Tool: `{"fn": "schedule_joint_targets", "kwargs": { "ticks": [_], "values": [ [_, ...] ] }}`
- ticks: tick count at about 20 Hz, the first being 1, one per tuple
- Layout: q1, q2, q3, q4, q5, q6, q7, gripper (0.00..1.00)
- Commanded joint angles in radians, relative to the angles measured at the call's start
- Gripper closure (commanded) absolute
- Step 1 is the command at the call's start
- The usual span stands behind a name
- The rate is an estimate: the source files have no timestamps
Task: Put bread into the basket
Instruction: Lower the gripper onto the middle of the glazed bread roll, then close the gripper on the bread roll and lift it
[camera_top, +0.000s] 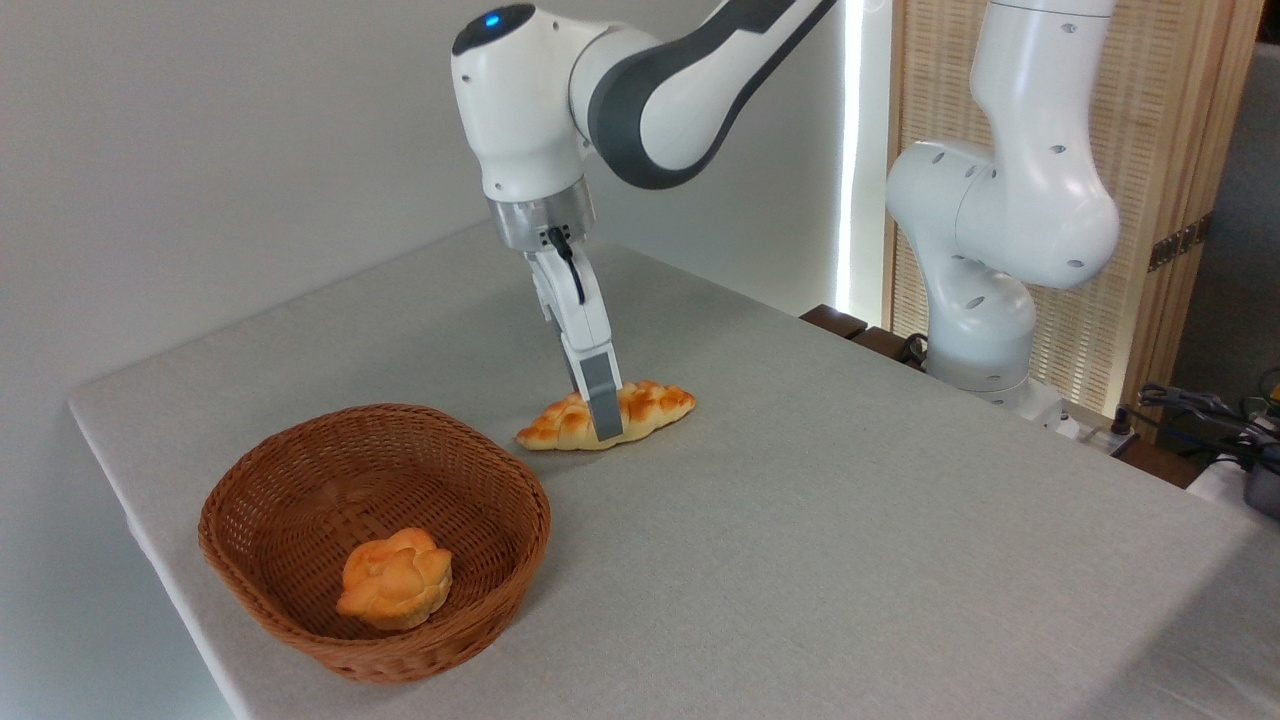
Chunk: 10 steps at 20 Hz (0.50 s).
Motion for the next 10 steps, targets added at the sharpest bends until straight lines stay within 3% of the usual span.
{"fn": "schedule_joint_targets", "kwargs": {
  "ticks": [1,2,3,4,5,8,10],
  "values": [
    [-0.008,0.005,0.003,-0.023,-0.017,0.02,0.055,0.01],
    [-0.008,0.01,0.003,-0.024,-0.017,0.02,0.055,0.11],
    [-0.008,0.015,0.003,-0.026,-0.017,0.02,0.055,0.37],
    [-0.008,0.022,0.003,-0.026,-0.017,0.02,0.056,0.56],
    [-0.008,0.024,0.003,-0.026,-0.017,0.02,0.056,0.69],
    [-0.008,0.025,0.003,-0.024,-0.017,0.02,0.056,0.79],
    [-0.008,0.025,0.003,-0.024,-0.017,0.02,0.056,0.79]
  ]
}}
